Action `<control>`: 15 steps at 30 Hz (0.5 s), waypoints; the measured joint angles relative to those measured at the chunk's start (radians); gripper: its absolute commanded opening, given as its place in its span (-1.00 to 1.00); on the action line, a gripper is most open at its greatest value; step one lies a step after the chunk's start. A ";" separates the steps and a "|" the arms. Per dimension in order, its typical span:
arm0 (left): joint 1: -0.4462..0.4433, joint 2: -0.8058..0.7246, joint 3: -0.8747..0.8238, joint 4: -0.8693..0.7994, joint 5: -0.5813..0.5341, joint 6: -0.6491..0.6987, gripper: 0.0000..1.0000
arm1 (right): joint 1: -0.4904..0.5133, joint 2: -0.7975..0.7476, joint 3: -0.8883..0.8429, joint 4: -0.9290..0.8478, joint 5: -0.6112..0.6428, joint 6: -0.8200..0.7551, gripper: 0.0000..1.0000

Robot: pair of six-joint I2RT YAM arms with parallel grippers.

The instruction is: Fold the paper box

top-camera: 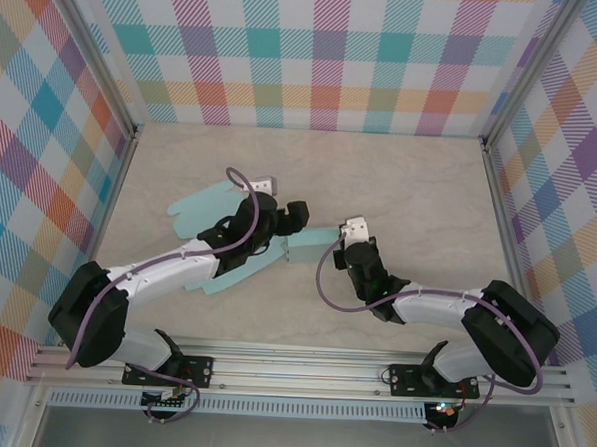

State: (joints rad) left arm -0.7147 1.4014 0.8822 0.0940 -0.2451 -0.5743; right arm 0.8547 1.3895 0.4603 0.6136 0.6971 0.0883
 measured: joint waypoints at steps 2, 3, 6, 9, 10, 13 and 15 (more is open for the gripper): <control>0.000 0.016 -0.001 -0.022 0.001 -0.018 0.58 | 0.001 0.001 0.001 0.000 0.001 0.000 -1.00; 0.000 0.027 -0.003 -0.024 0.006 -0.027 0.53 | 0.002 0.002 0.002 0.000 0.002 0.000 -1.00; 0.000 0.055 -0.026 -0.013 0.028 -0.053 0.35 | 0.005 0.002 0.005 -0.004 0.000 0.000 -1.00; 0.000 0.066 -0.075 0.015 0.050 -0.077 0.21 | 0.006 0.002 0.006 -0.008 0.000 0.000 -0.94; 0.000 0.066 -0.092 0.039 0.057 -0.087 0.19 | 0.008 0.002 0.007 -0.010 0.000 0.000 -0.91; -0.001 0.066 -0.114 0.094 0.064 -0.098 0.10 | 0.011 0.002 0.008 -0.016 0.003 0.000 -0.79; -0.006 0.064 -0.160 0.174 0.061 -0.111 0.08 | 0.014 0.001 0.010 -0.026 0.001 0.000 -0.71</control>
State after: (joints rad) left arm -0.7208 1.4658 0.7219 0.2676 -0.1841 -0.6857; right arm 0.8684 1.3903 0.4698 0.5873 0.6979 0.0879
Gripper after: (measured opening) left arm 0.554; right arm 0.113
